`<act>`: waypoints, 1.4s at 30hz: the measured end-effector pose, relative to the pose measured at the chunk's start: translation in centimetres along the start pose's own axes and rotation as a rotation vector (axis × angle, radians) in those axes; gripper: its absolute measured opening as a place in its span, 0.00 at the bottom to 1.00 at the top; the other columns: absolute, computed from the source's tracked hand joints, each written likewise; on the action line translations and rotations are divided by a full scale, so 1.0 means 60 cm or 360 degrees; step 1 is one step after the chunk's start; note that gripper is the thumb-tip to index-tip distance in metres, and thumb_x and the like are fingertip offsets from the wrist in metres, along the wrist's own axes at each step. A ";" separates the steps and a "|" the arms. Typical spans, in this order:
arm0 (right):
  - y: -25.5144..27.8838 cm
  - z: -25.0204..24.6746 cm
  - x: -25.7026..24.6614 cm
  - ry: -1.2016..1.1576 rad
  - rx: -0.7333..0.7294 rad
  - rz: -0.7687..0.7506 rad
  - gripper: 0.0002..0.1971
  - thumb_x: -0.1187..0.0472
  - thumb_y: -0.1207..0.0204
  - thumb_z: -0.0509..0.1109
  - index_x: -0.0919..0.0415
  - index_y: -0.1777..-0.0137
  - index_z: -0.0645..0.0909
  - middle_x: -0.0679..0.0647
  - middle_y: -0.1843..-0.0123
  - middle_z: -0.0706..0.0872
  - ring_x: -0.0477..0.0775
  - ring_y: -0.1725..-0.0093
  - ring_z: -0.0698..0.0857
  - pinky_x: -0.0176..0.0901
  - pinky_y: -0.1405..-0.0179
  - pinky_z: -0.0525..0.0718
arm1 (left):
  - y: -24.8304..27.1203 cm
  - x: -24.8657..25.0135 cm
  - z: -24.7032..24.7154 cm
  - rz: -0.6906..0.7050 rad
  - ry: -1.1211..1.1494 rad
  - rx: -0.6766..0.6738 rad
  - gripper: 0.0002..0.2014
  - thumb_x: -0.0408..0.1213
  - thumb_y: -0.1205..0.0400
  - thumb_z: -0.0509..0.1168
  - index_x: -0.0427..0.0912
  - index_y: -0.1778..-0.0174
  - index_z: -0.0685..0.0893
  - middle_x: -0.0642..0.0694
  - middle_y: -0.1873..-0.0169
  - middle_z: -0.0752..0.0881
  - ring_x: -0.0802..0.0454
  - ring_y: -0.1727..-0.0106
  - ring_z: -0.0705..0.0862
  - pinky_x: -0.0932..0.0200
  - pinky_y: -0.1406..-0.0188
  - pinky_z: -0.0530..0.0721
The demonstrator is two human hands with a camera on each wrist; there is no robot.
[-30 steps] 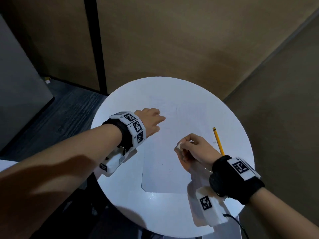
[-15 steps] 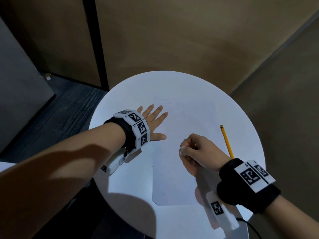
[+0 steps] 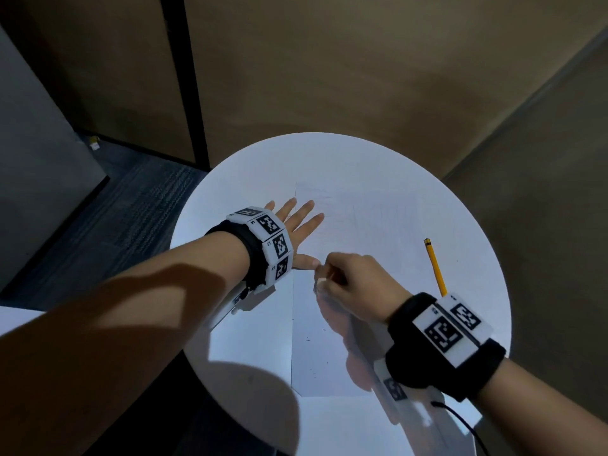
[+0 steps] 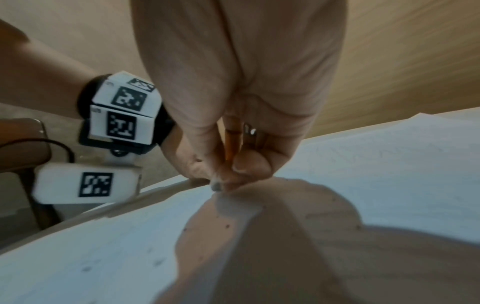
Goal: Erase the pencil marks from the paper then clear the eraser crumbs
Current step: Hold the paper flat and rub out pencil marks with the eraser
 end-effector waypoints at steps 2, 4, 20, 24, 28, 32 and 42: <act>-0.006 -0.012 0.005 -0.0032 0.0170 0.0058 0.13 0.63 0.21 0.63 0.53 0.67 0.69 0.46 0.65 0.81 0.41 0.68 0.74 0.21 0.68 0.71 | 0.001 0.001 -0.001 -0.0016 -0.0012 0.0003 0.43 0.70 0.21 0.44 0.53 0.19 0.30 0.50 0.19 0.29 0.44 0.18 0.33 0.41 0.22 0.35; 0.005 -0.003 0.004 0.0007 0.0190 0.0055 0.10 0.62 0.21 0.62 0.54 0.63 0.69 0.45 0.67 0.78 0.43 0.68 0.73 0.24 0.69 0.71 | 0.000 0.001 -0.001 -0.0023 -0.0024 -0.0003 0.43 0.70 0.22 0.43 0.54 0.19 0.30 0.50 0.19 0.30 0.44 0.18 0.33 0.41 0.22 0.35; 0.009 0.001 0.000 0.0017 0.0003 0.0030 0.13 0.63 0.22 0.64 0.51 0.67 0.69 0.40 0.68 0.75 0.36 0.70 0.73 0.21 0.67 0.72 | -0.007 -0.005 0.003 -0.0011 0.0012 -0.0013 0.44 0.71 0.23 0.44 0.55 0.19 0.31 0.50 0.19 0.30 0.45 0.18 0.33 0.41 0.22 0.35; 0.003 -0.011 0.009 -0.0008 0.0220 0.0120 0.10 0.62 0.21 0.64 0.54 0.64 0.70 0.42 0.68 0.74 0.37 0.69 0.72 0.21 0.67 0.72 | -0.005 -0.002 -0.001 -0.0021 -0.0001 -0.0013 0.43 0.71 0.22 0.44 0.54 0.19 0.31 0.50 0.19 0.30 0.45 0.18 0.33 0.41 0.21 0.35; 0.023 0.018 -0.006 0.0047 -0.0076 0.0059 0.17 0.62 0.21 0.64 0.47 0.69 0.65 0.39 0.70 0.73 0.37 0.71 0.72 0.21 0.67 0.72 | -0.005 -0.005 0.001 -0.0009 0.0040 -0.0020 0.43 0.71 0.22 0.46 0.55 0.19 0.32 0.51 0.19 0.30 0.46 0.18 0.33 0.41 0.22 0.34; 0.000 -0.014 0.012 -0.0066 0.0151 0.0182 0.08 0.62 0.22 0.65 0.55 0.63 0.73 0.43 0.67 0.78 0.36 0.68 0.74 0.20 0.68 0.73 | -0.008 -0.005 0.002 -0.0019 0.0021 -0.0003 0.43 0.71 0.22 0.45 0.55 0.19 0.32 0.50 0.19 0.30 0.45 0.18 0.33 0.41 0.22 0.35; 0.000 -0.005 0.005 -0.0020 0.0165 0.0207 0.06 0.62 0.22 0.65 0.59 0.61 0.75 0.47 0.64 0.80 0.44 0.66 0.76 0.21 0.69 0.72 | -0.003 -0.002 -0.002 -0.0025 -0.0013 0.0009 0.43 0.71 0.22 0.44 0.54 0.18 0.33 0.49 0.18 0.31 0.44 0.17 0.34 0.40 0.21 0.36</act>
Point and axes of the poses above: each hand's wrist, its own y-axis away from the middle knuckle, its own z-axis out of the palm, x = y × z, the point moved 9 cm from there along -y, towards the middle knuckle
